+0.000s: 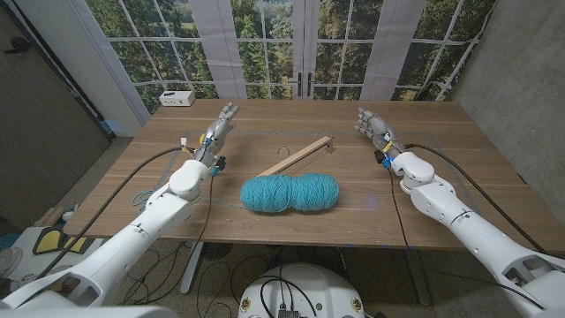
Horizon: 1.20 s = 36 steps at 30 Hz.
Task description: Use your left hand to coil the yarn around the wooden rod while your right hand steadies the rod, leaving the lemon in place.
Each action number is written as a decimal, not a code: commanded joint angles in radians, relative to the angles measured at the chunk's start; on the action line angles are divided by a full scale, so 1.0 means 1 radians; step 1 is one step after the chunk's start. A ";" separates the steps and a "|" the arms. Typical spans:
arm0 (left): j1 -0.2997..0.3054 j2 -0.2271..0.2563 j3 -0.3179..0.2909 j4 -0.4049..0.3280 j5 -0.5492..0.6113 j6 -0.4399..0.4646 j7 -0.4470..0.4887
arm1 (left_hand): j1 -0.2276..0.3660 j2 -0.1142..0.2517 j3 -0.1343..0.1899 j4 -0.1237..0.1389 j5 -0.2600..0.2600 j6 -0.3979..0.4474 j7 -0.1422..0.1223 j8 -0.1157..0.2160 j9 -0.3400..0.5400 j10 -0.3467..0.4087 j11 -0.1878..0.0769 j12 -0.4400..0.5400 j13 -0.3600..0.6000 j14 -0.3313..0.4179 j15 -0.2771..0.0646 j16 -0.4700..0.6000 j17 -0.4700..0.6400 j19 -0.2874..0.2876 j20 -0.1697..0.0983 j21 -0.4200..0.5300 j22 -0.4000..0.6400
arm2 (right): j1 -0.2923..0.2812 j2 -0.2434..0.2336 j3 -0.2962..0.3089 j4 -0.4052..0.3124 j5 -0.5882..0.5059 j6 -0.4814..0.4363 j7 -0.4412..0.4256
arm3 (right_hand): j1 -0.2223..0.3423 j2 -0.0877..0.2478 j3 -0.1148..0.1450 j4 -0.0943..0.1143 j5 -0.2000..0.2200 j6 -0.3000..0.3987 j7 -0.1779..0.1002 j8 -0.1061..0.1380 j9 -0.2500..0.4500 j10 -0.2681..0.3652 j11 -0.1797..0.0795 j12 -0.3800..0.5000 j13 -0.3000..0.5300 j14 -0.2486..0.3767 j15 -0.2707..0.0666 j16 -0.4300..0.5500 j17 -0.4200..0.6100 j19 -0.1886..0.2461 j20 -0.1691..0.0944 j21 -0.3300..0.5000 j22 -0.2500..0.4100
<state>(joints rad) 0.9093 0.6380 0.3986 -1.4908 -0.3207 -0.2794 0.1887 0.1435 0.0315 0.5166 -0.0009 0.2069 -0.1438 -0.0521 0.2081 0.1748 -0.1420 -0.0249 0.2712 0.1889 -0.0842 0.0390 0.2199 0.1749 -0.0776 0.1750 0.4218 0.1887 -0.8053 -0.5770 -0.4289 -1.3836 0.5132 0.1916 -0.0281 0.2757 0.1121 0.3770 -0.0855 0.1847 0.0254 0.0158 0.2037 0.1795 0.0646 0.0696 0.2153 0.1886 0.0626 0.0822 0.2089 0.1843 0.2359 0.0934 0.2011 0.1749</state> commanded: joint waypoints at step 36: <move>0.116 0.311 0.010 -0.468 0.477 0.336 0.002 | 0.051 -0.150 -0.079 -0.092 0.018 0.119 -0.026 0.004 0.004 0.135 0.012 0.008 0.006 0.107 0.023 -0.005 0.008 0.085 0.034 -0.006 0.003 | 0.057 -0.160 -0.130 -0.332 -0.344 -0.338 -0.064 | 0.090 0.009 0.032 -0.063 0.004 0.023 0.003 0.002 0.005 0.014 0.006 -0.006 0.004 0.011 -0.006 -0.003 0.001 -0.002 0.006 -0.002 0.001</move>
<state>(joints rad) 1.0067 0.8751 0.4086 -1.8565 0.0770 -0.0156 0.2413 0.1825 -0.1082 0.4359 -0.0817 0.2155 -0.0404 -0.0773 0.2080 0.1746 -0.0174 -0.0141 0.2787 0.1920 0.0107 0.0588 0.2130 0.1794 -0.0091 0.2093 0.4172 0.1885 -0.7581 -0.7102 -0.5337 -1.6472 0.2433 -0.0694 -0.0858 0.3430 0.1190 0.4061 -0.1370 0.1810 0.0358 0.0160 0.2037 0.1793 0.0698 0.0751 0.2090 0.1883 0.0733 0.0822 0.2089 0.1841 0.2305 0.0986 0.2011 0.1746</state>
